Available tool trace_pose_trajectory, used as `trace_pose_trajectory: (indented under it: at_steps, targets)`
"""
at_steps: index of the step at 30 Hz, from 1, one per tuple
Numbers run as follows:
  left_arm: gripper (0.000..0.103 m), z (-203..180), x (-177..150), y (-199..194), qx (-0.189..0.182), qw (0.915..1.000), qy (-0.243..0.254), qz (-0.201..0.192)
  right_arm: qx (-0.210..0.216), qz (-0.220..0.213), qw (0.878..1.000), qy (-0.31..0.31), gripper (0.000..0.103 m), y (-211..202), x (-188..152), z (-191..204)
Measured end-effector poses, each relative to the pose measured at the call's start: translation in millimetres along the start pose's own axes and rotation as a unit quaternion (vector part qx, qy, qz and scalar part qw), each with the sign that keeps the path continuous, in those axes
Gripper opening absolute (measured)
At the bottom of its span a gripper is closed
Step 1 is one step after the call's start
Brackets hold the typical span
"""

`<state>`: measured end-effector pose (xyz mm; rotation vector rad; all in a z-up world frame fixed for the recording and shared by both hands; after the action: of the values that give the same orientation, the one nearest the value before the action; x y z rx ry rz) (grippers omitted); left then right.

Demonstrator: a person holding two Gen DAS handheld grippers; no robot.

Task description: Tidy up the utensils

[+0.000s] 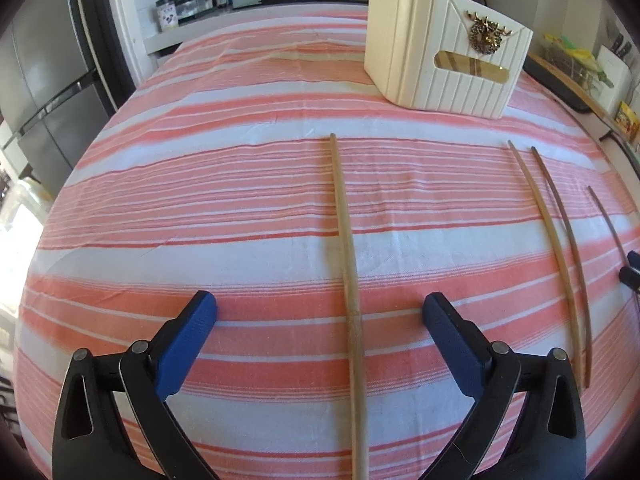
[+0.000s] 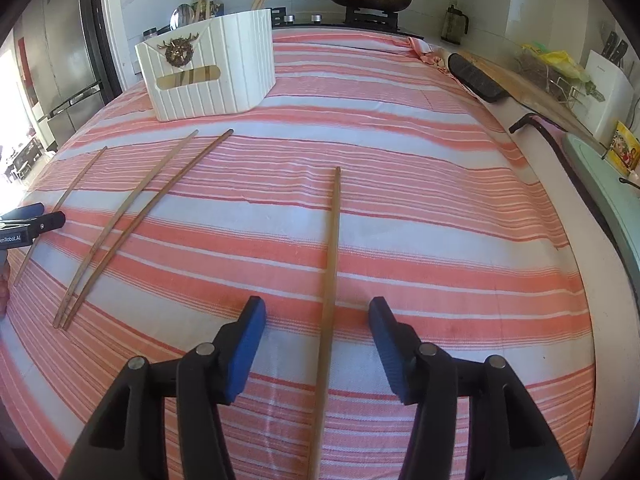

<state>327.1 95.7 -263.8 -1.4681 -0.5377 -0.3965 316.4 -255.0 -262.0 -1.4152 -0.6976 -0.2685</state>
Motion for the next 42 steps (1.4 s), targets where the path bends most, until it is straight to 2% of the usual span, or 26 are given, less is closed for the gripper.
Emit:
trace_pose_trajectory:
  at_steps: [6,28,30,33,36,40,42]
  targets:
    - [0.103,0.1,-2.0,-0.8,-0.001,1.0,0.001,-0.006,0.014,-0.018,1.0,-0.001,0.058,2.1,0.3,-3.3]
    - [0.103,-0.7,-4.3,-2.5,-0.004,1.0,0.003,-0.006,0.012,-0.019,1.0,-0.001,0.058,2.5,0.9,-3.1]
    - [0.102,-3.4,-6.0,-5.0,-0.02,0.9994,0.024,0.012,0.011,-0.007,1.0,0.001,0.058,1.9,0.4,-2.6]
    - [0.102,-5.5,-5.5,-9.0,-0.051,0.9957,0.06,0.048,0.018,0.044,0.999,-0.002,0.058,-1.1,0.2,-3.0]
    - [0.1,-0.2,4.9,-9.2,-0.076,0.9924,0.071,0.066,0.03,0.076,0.997,-0.014,0.058,-0.3,2.0,-6.2]
    - [0.095,8.4,28.4,-0.9,-0.079,0.991,0.073,0.079,0.025,0.099,0.994,-0.036,0.056,7.8,10.8,-8.7]
    - [0.09,10.0,38.2,6.1,-0.074,0.9906,0.077,0.085,0.031,0.108,0.993,-0.04,0.052,12.1,17.2,-8.6]
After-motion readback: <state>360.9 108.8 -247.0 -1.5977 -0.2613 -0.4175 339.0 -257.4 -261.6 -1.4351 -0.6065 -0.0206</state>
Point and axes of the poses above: each gripper's, at about its wrist camera, not at the fingertips, and y roughly the way its jaws point, z to its left, x to its top, the point moved 5 cm from there along y, roughly the way its jaws point, and after that the axes turned 2 degrees about y, right-handed, at the moved point
